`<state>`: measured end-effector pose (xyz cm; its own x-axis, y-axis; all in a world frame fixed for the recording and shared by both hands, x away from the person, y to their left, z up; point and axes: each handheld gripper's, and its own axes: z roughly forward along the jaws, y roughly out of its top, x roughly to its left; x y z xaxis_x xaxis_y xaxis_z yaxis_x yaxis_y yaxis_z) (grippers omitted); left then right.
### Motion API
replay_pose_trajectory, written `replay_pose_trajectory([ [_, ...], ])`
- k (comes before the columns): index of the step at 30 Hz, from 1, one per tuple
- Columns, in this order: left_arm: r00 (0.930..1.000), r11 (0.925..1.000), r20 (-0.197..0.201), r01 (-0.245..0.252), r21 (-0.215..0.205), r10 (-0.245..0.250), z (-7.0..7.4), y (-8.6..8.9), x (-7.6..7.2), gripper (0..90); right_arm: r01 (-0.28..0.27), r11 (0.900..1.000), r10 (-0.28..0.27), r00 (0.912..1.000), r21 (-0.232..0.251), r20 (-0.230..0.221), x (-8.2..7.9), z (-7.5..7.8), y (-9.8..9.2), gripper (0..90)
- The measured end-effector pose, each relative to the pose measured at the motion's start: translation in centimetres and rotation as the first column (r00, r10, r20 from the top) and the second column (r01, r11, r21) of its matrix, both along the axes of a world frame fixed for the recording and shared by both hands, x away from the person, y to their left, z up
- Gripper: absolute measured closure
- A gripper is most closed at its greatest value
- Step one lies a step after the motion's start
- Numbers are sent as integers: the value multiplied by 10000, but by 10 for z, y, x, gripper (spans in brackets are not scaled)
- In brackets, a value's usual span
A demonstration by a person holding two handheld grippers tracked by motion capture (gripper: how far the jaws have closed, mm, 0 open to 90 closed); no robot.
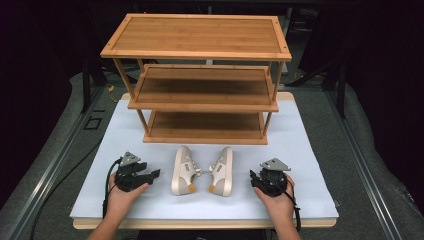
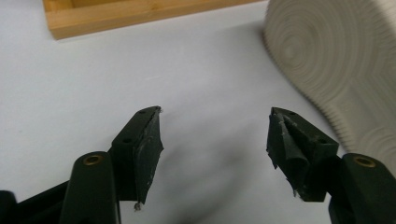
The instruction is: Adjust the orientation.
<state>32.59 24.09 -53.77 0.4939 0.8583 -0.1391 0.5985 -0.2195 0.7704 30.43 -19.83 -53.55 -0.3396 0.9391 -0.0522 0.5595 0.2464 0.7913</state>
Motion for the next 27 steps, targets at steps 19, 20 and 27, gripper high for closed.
replay_pose_trajectory([
  [19,9948,9972,767,690,-304,-665,17,-11,-16,623,-327,9953,355,9989,907,-296,-7,6,6,526],
  [20,9948,9970,750,717,-295,-693,18,-11,-17,655,-530,9939,564,9979,971,-327,-8,7,9,529],
  [27,9881,9935,1097,1109,-237,-1077,31,-19,-27,798,-792,9950,801,9967,604,-112,-13,9,17,550],
])
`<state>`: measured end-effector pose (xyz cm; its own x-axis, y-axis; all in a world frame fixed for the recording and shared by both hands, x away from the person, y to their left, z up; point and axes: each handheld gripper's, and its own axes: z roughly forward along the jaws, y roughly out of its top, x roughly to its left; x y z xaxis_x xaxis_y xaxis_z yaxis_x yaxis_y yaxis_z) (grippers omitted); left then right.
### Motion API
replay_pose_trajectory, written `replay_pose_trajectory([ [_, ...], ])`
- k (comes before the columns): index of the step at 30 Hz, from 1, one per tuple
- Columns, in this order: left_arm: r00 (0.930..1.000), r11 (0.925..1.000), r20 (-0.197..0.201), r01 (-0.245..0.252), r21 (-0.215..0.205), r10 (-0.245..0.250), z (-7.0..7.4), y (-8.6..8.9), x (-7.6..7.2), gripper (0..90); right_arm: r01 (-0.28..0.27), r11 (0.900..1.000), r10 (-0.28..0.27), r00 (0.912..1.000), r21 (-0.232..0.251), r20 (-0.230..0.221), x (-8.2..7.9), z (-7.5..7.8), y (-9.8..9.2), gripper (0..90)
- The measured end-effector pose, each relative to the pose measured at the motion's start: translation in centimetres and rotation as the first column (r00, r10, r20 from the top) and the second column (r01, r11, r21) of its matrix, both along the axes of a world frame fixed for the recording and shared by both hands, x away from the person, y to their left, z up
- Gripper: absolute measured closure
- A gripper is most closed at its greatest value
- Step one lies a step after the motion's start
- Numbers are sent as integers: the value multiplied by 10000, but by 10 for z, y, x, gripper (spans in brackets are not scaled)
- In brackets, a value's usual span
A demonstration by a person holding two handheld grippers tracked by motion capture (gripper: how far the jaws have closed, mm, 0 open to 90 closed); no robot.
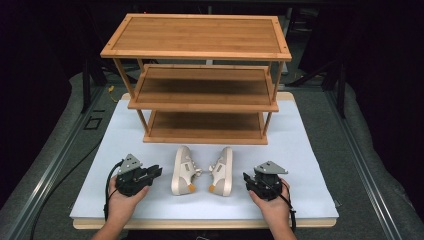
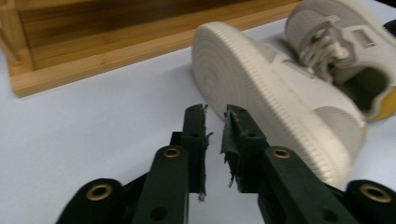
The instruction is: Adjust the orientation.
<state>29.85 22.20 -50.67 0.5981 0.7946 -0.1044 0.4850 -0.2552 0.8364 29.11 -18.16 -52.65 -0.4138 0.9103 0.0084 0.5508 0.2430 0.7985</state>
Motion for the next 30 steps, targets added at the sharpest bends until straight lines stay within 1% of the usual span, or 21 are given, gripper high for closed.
replay_pose_trajectory([
  [1,9999,9999,-40,127,-70,-127,2,-2,-1,798,0,10000,0,10000,0,0,0,0,0,550],
  [2,9996,9995,-48,282,-154,-282,3,-4,-2,832,50,10000,-50,10000,20,-3,-1,1,0,553],
  [4,9983,9982,-66,573,-162,-574,5,-9,-4,866,178,9998,-178,9998,-45,50,0,2,-1,554],
  [5,9975,9974,-103,699,-198,-701,6,-11,-5,890,314,9995,-314,9995,-2,31,1,2,-2,555],
  [6,9958,9956,-100,911,-204,-913,8,-16,-7,893,258,9996,-259,9997,141,19,2,1,-3,555],
  [7,9958,9956,-100,911,-204,-913,8,-16,-7,894,221,9996,-221,9998,168,-11,3,0,-3,554],
  [8,9942,9940,-50,1069,-228,-1071,9,-20,-9,895,283,9995,-282,9996,136,-44,3,-1,-3,555],
  [10,9935,9933,-52,1132,-227,-1133,10,-22,-9,895,325,9994,-324,9994,122,-82,4,-1,-4,554],
  [13,9920,9917,-67,1260,-272,-1262,10,-27,-9,896,413,9991,-413,9991,116,7,4,-2,-4,554],
  [15,9918,9915,-34,1274,-259,-1276,9,-31,-9,895,426,9990,-425,9991,145,-52,3,-1,-5,554],
  [16,9916,9914,107,1293,-206,-1291,8,-34,-11,896,499,9985,-498,9987,218,-59,3,-1,-7,553],
  [17,9916,9914,107,1293,-206,-1291,8,-34,-11,895,499,9985,-498,9987,218,-59,3,-1,-7,553],
  [19,9906,9909,237,1343,35,-1344,7,-39,-11,895,461,9984,-460,9989,325,-67,3,-1,-9,551],
  [23,9903,9904,178,1375,170,-1378,5,-41,-10,896,510,9984,-510,9987,237,-13,4,-2,-9,549],
  [24,9901,9903,208,1386,90,-1387,4,-41,-10,896,589,9981,-587,9982,162,-75,4,-2,-9,549],
  [27,9901,9903,225,1386,136,-1388,4,-39,-11,897,572,9980,-571,9984,279,-23,4,-2,-10,548],
  [30,9907,9908,225,1342,142,-1345,3,-38,-11,897,514,9982,-513,9987,313,-63,4,-2,-11,548],
])
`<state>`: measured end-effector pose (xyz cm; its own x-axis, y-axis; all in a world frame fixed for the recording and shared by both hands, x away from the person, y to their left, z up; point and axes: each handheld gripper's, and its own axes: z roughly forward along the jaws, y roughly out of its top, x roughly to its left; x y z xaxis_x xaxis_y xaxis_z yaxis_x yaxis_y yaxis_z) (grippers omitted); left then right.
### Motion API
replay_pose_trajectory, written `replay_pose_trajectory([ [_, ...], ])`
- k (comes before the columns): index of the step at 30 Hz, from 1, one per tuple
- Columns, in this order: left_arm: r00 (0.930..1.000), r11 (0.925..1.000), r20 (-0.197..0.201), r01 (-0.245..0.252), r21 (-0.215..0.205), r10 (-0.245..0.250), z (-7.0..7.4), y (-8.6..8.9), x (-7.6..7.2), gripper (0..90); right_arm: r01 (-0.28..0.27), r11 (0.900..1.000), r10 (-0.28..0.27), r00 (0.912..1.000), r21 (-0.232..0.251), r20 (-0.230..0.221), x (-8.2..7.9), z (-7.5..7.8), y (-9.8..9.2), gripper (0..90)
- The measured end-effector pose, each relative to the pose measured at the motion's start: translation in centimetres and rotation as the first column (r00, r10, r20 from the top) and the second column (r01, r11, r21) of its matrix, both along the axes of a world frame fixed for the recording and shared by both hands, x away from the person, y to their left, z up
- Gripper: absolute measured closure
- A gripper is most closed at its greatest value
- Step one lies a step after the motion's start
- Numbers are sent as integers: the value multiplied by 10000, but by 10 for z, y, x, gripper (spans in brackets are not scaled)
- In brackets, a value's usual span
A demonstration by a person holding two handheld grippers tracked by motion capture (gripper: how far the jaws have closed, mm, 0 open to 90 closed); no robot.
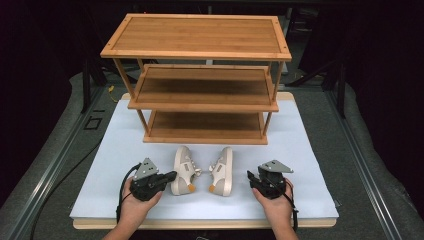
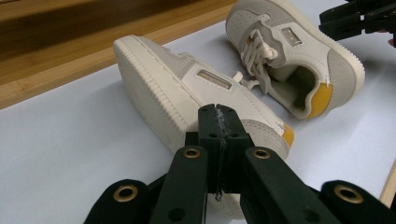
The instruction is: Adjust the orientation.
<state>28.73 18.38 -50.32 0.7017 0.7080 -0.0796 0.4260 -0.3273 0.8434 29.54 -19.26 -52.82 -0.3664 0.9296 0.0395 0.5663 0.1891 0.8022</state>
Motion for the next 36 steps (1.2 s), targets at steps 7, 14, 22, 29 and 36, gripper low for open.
replay_pose_trajectory([
  [7,9998,9998,-98,-187,-45,186,0,8,-1,897,7,10000,-7,10000,92,12,0,0,-1,547],
  [14,9988,9989,-180,-462,34,462,-2,18,-1,894,131,9993,-131,9999,360,-16,-1,1,-5,546],
  [22,9945,9956,-541,-876,319,893,-10,35,1,895,218,9981,-219,9998,583,9,5,3,-1,546],
  [29,9876,9887,-707,-1357,638,1402,-11,43,2,866,43,9980,-52,9999,637,135,2,5,3,575],
  [36,9826,9834,-516,-1762,435,1783,-10,49,6,778,-452,9967,408,9970,671,654,-8,14,12,597],
])
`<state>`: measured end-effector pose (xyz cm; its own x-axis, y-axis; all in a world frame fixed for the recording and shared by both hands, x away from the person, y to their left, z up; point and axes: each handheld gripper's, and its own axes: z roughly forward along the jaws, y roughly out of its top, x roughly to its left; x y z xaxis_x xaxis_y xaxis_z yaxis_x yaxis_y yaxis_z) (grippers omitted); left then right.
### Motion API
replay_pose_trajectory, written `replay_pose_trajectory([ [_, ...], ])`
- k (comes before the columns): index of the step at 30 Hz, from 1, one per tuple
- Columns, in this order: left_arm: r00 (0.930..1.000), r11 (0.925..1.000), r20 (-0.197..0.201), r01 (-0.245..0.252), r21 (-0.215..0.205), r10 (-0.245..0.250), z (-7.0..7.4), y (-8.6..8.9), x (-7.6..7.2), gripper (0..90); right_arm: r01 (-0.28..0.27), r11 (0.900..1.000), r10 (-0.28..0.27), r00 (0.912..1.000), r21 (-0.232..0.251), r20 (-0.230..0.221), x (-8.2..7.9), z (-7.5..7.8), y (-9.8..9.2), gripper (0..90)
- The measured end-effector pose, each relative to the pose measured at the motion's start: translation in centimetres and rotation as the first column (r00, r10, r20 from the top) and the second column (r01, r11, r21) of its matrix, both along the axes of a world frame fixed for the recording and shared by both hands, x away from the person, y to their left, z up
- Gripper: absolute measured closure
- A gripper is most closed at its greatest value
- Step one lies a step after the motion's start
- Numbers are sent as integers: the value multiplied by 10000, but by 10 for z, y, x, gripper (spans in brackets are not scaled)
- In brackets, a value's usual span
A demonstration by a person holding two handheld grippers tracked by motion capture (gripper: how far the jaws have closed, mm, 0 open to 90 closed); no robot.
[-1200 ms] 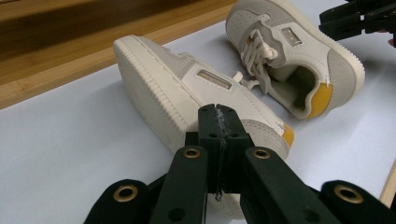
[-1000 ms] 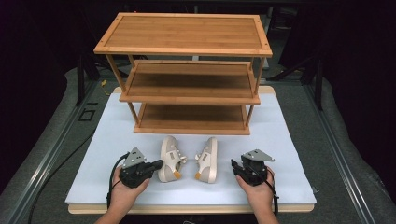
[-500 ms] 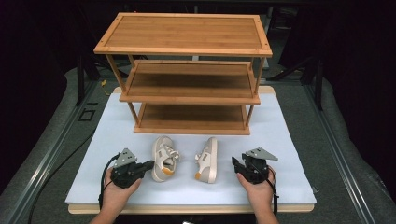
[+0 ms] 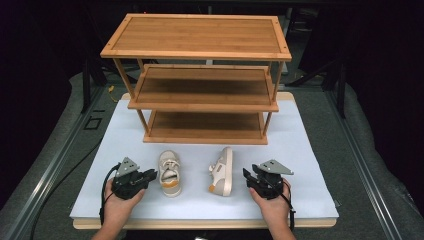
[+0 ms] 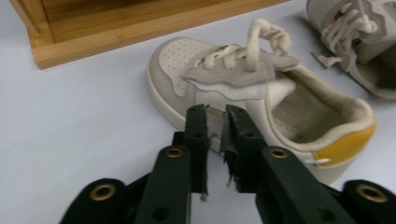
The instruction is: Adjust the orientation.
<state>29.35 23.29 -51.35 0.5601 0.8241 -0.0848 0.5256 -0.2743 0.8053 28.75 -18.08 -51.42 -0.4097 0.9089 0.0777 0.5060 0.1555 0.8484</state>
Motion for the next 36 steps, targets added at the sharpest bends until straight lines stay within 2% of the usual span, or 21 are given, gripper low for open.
replay_pose_trajectory([
  [3,10000,9997,-67,-68,-217,67,-3,3,3,758,-24,10000,24,10000,1,75,-1,2,3,622],
  [8,9996,9971,-76,-292,-701,288,-4,11,6,620,-497,9987,498,9986,-65,179,-5,5,13,761],
  [10,9993,9963,-134,-364,-780,355,-4,12,6,605,-617,9981,618,9979,-64,212,-6,6,14,777],
  [13,9983,9942,-177,-563,-921,549,-7,14,8,537,-737,9973,737,9968,-13,311,-9,8,17,835],
  [18,9968,9919,-224,-783,-997,764,-9,17,10,511,-1116,9937,1117,9934,-26,261,-11,10,22,898],
  [28,9965,9901,-370,-786,-1165,748,-11,17,11,499,-1567,9873,1574,9871,-253,275,-12,9,36,898],
  [30,9963,9895,-414,-804,-1197,760,-11,18,10,496,-1562,9866,1577,9871,-472,286,-13,10,39,900],
  [34,9955,9875,-451,-883,-1304,831,-12,19,12,492,-1585,9863,1600,9866,-464,314,-13,10,40,900],
  [36,9950,9867,-519,-918,-1342,855,-13,20,13,490,-1620,9863,1630,9861,-311,310,-14,10,39,900],
])
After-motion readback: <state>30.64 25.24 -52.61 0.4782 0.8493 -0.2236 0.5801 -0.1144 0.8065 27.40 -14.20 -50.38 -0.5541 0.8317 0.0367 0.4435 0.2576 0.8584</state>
